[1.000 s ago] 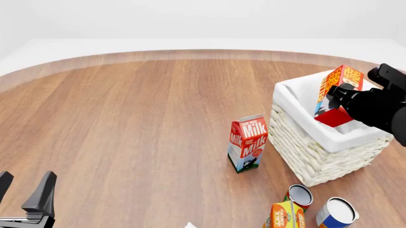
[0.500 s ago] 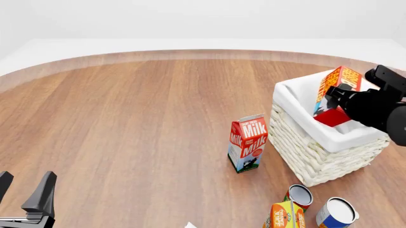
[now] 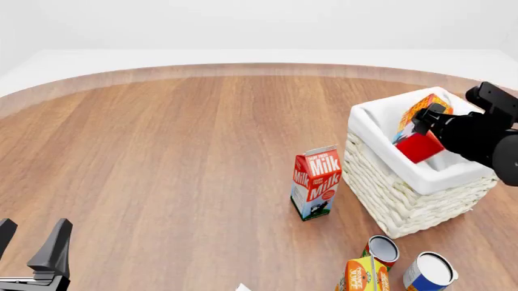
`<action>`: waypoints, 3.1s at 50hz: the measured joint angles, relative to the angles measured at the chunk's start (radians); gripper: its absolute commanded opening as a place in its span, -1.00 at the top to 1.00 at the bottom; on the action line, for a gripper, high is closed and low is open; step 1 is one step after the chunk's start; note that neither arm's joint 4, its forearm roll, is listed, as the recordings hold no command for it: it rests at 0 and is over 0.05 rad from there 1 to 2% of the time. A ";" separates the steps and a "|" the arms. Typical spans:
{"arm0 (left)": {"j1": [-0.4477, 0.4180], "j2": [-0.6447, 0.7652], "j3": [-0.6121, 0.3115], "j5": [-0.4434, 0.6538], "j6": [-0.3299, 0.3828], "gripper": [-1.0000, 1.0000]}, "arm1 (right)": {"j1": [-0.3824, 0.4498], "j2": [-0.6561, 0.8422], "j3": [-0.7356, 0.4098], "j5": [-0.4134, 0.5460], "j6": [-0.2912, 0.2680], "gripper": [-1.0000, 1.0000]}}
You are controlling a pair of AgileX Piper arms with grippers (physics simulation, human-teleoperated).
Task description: Pick up the cream cheese box and the butter, and put them in the basket.
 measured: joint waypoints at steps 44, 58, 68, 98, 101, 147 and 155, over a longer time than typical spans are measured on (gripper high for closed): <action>0.000 0.000 0.000 0.000 0.000 -1.00 | 0.035 -0.071 -0.025 0.061 0.002 -1.00; 0.000 0.000 0.000 0.000 0.000 -1.00 | 0.095 -0.139 -0.031 0.121 -0.025 -1.00; 0.000 0.000 0.000 0.000 0.000 -1.00 | 0.183 -0.226 -0.045 0.204 -0.065 -1.00; 0.000 0.000 0.000 0.000 0.000 -1.00 | 0.470 -0.457 -0.055 0.420 -0.176 -1.00; 0.000 0.000 0.000 0.000 0.000 -1.00 | 0.498 -0.471 -0.051 0.433 -0.184 -1.00; 0.000 0.000 0.000 0.000 0.000 -1.00 | 0.818 -0.490 0.003 0.492 -0.349 -1.00; 0.000 0.000 0.000 0.000 0.000 -1.00 | 0.859 -0.445 0.015 0.477 -0.364 -1.00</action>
